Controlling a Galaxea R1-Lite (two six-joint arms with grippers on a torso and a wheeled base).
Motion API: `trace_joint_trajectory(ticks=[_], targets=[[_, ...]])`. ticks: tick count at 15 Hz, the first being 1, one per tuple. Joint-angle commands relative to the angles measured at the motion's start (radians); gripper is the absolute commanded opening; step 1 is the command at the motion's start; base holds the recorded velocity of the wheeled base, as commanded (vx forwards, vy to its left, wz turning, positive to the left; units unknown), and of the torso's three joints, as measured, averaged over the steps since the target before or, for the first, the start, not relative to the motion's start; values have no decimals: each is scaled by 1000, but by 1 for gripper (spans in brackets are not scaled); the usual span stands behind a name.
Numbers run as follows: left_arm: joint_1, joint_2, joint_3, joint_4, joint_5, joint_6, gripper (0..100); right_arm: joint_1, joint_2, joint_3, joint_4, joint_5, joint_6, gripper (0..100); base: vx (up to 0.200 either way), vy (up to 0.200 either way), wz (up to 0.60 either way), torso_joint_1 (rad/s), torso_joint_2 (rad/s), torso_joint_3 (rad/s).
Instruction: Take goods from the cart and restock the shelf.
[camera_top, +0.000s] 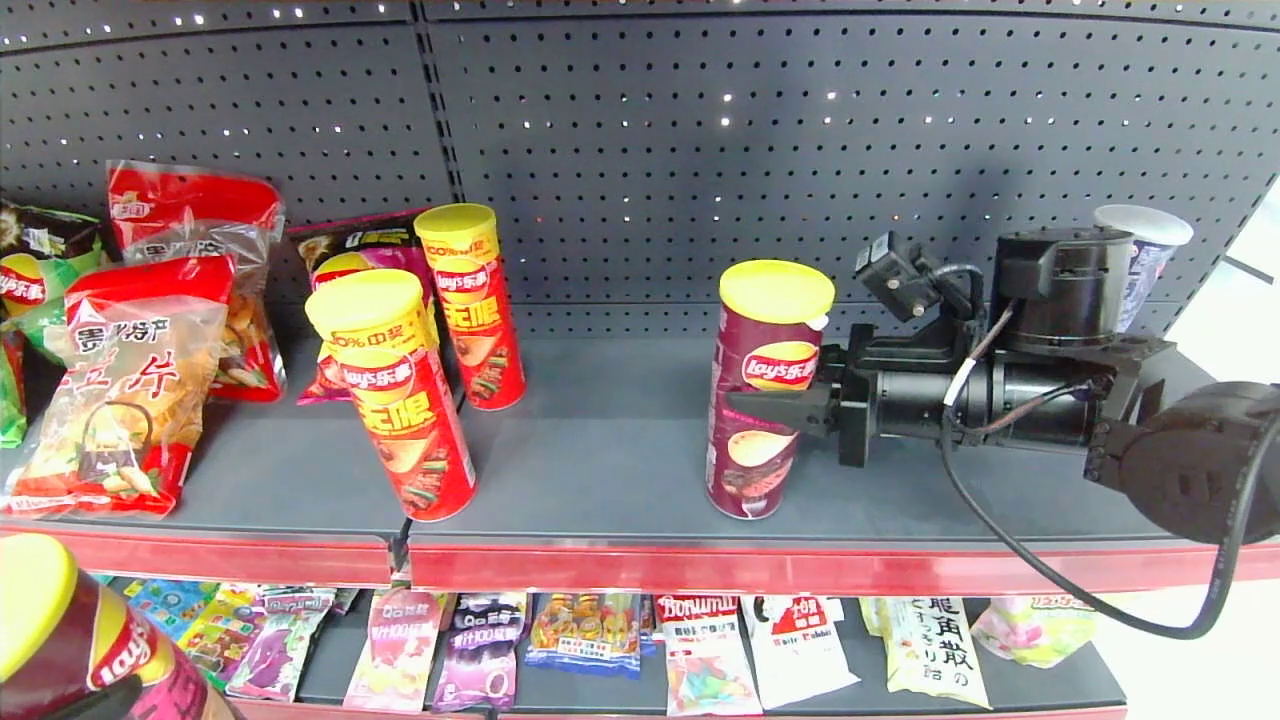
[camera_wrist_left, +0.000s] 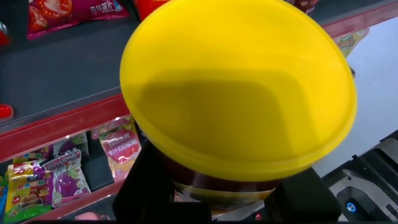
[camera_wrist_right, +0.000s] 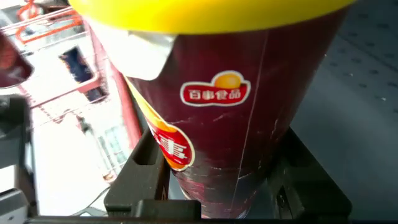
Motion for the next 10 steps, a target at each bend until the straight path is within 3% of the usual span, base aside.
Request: trace_joint_trajectory(ticks=[1, 10], targets=[[0, 0, 1, 0, -1, 1, 0, 17, 2, 19, 0, 0, -2, 0, 0, 0, 0, 0, 0, 0], [0, -5, 4, 0, -1, 1, 0, 38, -14, 37, 0, -18, -2, 0, 0, 0, 0, 0, 0, 0]])
